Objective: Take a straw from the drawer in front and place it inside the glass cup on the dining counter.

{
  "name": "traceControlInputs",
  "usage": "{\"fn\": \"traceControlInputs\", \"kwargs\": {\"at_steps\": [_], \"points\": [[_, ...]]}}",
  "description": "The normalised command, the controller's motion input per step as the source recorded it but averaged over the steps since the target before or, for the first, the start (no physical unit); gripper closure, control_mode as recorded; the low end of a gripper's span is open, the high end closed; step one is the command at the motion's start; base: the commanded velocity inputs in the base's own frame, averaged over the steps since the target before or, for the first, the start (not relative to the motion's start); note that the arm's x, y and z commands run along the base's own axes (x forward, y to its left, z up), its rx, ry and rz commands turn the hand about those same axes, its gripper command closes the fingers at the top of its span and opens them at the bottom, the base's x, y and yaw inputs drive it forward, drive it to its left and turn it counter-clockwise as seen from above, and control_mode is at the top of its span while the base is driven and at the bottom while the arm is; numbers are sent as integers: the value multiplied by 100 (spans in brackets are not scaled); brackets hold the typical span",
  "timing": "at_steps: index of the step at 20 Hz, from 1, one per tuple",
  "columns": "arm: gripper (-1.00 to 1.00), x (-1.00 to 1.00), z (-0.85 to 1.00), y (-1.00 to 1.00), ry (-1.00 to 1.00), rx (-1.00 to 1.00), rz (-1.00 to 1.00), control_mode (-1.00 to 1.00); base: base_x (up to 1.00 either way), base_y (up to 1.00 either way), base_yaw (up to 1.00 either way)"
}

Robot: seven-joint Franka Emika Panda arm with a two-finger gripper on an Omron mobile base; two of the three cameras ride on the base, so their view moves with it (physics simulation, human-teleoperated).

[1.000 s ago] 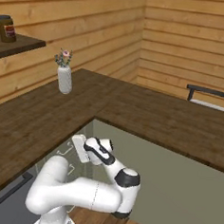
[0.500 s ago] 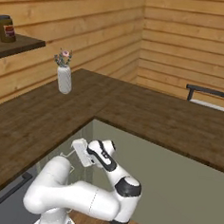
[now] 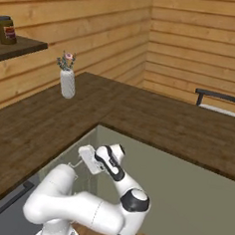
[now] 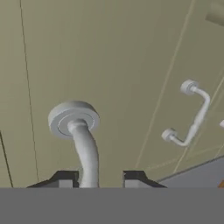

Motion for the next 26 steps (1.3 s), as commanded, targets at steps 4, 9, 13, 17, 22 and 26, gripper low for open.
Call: {"fn": "traceControlInputs", "kwargs": {"at_steps": [4,9,13,17,22,26], "points": [[100,-59,0,-84,-12,-3,0,-100,0,0,0],[100,-53,0,-99,-3,-5,-1,-100,0,0,0],[100,-39,0,-100,0,-6,-7,-100,0,0,0],[100,-38,0,-100,0,-7,-11,-100,0,0,0],[-100,-38,-2,-100,0,-9,-14,-100,0,0,0],[-100,-31,0,-90,0,-15,-18,-100,0,0,0]]}}
